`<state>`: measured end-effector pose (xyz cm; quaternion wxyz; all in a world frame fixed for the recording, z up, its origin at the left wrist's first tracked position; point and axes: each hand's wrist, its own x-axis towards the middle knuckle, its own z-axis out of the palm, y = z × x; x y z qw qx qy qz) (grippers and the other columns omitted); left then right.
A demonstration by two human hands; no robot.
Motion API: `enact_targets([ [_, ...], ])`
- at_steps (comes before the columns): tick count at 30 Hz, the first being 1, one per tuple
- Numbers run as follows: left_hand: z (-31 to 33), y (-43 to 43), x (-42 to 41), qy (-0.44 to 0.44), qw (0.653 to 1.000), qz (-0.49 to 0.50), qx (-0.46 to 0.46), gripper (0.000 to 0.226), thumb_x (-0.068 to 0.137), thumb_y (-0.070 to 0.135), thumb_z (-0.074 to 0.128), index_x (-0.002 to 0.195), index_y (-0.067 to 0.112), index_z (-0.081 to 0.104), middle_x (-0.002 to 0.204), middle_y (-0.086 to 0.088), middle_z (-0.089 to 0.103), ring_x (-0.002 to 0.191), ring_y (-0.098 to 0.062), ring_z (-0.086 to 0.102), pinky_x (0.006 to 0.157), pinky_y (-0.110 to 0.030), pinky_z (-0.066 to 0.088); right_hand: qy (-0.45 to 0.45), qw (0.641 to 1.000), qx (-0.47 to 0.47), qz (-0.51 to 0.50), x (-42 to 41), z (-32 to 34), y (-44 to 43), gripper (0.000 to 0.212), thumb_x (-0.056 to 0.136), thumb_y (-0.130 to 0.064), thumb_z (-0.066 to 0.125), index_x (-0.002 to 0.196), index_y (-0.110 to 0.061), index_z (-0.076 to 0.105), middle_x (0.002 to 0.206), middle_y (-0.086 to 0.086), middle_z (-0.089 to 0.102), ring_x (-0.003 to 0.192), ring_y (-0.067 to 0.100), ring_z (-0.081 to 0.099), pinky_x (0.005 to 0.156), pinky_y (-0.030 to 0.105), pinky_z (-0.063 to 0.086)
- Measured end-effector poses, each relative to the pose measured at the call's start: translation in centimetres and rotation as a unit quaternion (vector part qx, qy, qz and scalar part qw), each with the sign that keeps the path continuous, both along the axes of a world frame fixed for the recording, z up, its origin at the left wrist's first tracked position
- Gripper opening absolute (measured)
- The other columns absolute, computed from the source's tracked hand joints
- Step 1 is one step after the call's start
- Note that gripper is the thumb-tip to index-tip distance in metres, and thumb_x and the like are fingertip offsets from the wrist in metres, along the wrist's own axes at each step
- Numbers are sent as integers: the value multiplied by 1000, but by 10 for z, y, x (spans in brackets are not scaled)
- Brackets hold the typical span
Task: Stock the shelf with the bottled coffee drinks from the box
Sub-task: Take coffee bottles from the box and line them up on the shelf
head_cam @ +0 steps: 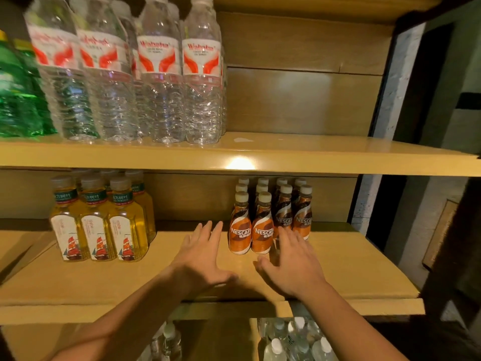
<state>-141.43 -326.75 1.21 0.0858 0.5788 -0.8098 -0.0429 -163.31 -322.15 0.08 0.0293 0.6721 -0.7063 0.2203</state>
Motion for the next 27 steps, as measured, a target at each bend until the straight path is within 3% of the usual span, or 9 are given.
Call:
enact_targets([
  [2, -1, 22, 6, -21, 999, -7, -37, 129, 69, 89, 55, 159, 28, -14, 168, -3, -16, 154, -28, -15, 121, -48, -7, 49, 999, 20, -2, 7, 3, 18, 95, 88, -76, 35, 160, -22, 5, 170, 4, 3, 156, 25, 1, 126, 47, 6],
  [6, 1, 65, 24, -64, 994, -42, -82, 120, 72, 91, 44, 158, 31, -14, 167, -3, -21, 152, -30, -20, 121, -53, -8, 111, 994, 15, 1, 24, 10, 61, 94, 90, -78, 24, 161, -23, -6, 169, 6, -12, 155, 28, -13, 126, 50, -1],
  [11, 4, 116, 65, -127, 985, -67, -92, 122, 73, 92, 43, 157, 28, -19, 160, -6, -30, 151, -34, -24, 121, -59, -10, 154, 988, 23, -3, 53, 15, 120, 93, 92, -76, 21, 160, -22, -12, 167, 7, -18, 153, 30, -19, 125, 52, -4],
  [15, -3, 153, 107, -119, 985, -82, -93, 127, 63, 100, 25, 157, 27, -19, 165, -10, -23, 152, -33, -21, 122, -59, -9, 167, 985, 34, -4, 89, 14, 167, 92, 92, -75, 18, 159, -21, -12, 167, 9, -17, 153, 32, -17, 124, 53, -4],
  [18, -9, 184, 145, -103, 986, -98, -83, 121, 74, 92, 39, 157, 27, -20, 165, -8, -23, 153, -33, -19, 122, -57, -7, 165, 986, 32, -4, 123, 12, 200, 89, 92, -75, 19, 161, -23, -7, 168, 7, -14, 154, 31, -14, 125, 53, -5],
  [22, -18, 223, 196, -124, 984, -101, -79, 120, 75, 92, 39, 157, 26, -20, 158, -2, -30, 152, -33, -22, 119, -55, -13, 159, 987, 10, 11, 178, 6, 240, 88, 92, -73, 20, 161, -23, -2, 169, 6, -7, 155, 31, -8, 121, 48, -9],
  [25, -24, 256, 239, -123, 984, -94, -89, 122, 68, 99, 18, 159, 24, -12, 167, -8, -17, 153, -34, -17, 118, -53, -13, 164, 985, 42, 24, 222, -1, 270, 86, 93, -74, 17, 161, -25, -7, 168, 4, -13, 155, 28, -13, 124, 48, -7],
  [27, -25, 285, 271, -110, 988, -73, -81, 120, 70, 98, 22, 160, 25, -9, 169, -8, -13, 153, -32, -17, 119, -53, -11, 166, 984, 55, 39, 254, -7, 289, 86, 93, -74, 15, 161, -25, -7, 168, 4, -15, 155, 27, -14, 124, 48, -7],
])
